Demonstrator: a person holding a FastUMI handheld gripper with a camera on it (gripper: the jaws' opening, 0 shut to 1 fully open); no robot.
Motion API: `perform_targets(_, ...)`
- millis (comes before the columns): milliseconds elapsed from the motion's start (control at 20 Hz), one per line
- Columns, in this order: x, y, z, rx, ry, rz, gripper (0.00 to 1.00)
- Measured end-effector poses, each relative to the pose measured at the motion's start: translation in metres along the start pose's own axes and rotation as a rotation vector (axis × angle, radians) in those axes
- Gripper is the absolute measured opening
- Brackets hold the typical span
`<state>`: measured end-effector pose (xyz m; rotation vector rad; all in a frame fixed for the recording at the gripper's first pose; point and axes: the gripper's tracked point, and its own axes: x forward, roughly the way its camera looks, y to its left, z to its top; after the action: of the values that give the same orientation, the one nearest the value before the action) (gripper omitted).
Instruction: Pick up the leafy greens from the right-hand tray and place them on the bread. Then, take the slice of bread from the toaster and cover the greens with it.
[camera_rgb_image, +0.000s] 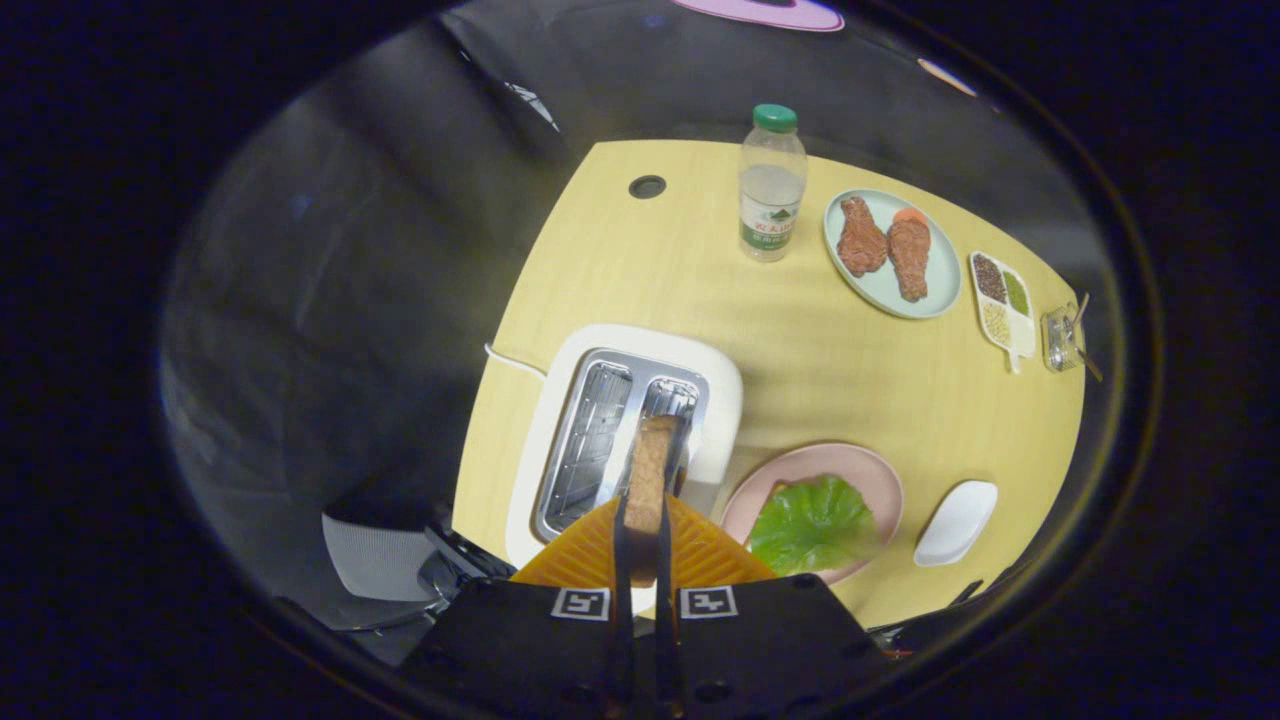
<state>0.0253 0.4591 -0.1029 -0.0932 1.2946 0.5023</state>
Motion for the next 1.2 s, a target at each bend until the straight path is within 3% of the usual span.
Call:
perform_targets(650,-0.087,-0.058,-0.004,0.229,-0.087,0.171,0.11)
perform_targets(900,-0.078,-0.099,-0.033,0.335,-0.067,0.219,0.12)
perform_targets(1200,-0.032,-0.142,-0.063,0.419,-0.066,0.287,0.11)
